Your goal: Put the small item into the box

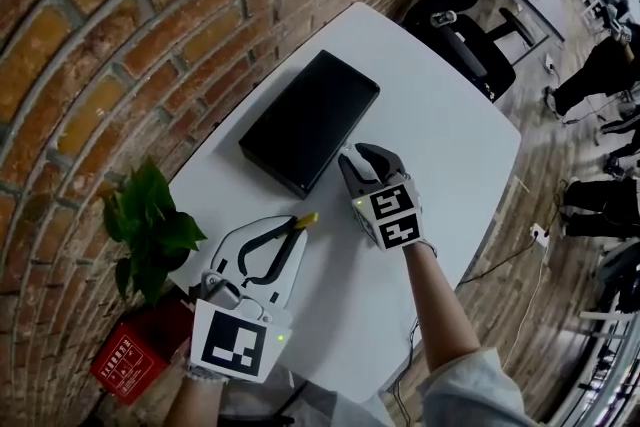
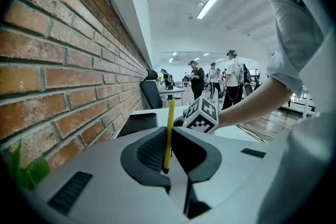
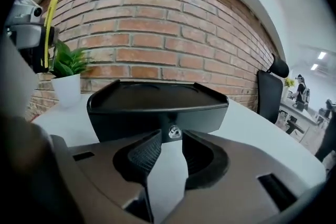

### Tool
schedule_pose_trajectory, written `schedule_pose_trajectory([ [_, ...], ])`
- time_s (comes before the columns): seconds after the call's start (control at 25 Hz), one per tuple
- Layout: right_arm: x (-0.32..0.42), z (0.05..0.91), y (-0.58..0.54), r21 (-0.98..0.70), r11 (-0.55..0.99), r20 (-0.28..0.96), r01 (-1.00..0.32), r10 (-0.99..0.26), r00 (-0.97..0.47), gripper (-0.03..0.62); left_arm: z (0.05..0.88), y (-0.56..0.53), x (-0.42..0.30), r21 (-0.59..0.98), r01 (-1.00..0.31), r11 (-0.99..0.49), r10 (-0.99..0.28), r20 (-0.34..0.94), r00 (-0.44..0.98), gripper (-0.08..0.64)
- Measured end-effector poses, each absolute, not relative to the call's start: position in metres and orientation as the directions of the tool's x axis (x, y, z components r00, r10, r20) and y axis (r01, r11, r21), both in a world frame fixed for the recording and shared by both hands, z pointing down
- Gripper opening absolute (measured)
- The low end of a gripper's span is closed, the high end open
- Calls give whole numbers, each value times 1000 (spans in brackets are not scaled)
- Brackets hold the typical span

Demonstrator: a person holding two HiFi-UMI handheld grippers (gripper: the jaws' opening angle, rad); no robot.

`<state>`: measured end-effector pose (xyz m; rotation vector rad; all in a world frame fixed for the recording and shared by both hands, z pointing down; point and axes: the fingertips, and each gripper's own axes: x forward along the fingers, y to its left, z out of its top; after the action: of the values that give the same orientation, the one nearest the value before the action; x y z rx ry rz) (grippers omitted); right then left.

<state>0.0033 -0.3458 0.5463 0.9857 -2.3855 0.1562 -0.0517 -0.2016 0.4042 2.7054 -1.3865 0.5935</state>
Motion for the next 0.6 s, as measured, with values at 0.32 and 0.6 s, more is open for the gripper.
schedule_pose_trajectory([
  [0.32, 4, 551, -356, 102, 714, 527, -693, -630, -571, 95, 407, -199, -54, -139, -790, -597, -773, 365, 520, 44],
  [0.6, 5, 551, -356, 93, 707, 520, -701, -635, -572, 92, 406, -198, -50, -139, -786, -602, -769, 365, 525, 44],
])
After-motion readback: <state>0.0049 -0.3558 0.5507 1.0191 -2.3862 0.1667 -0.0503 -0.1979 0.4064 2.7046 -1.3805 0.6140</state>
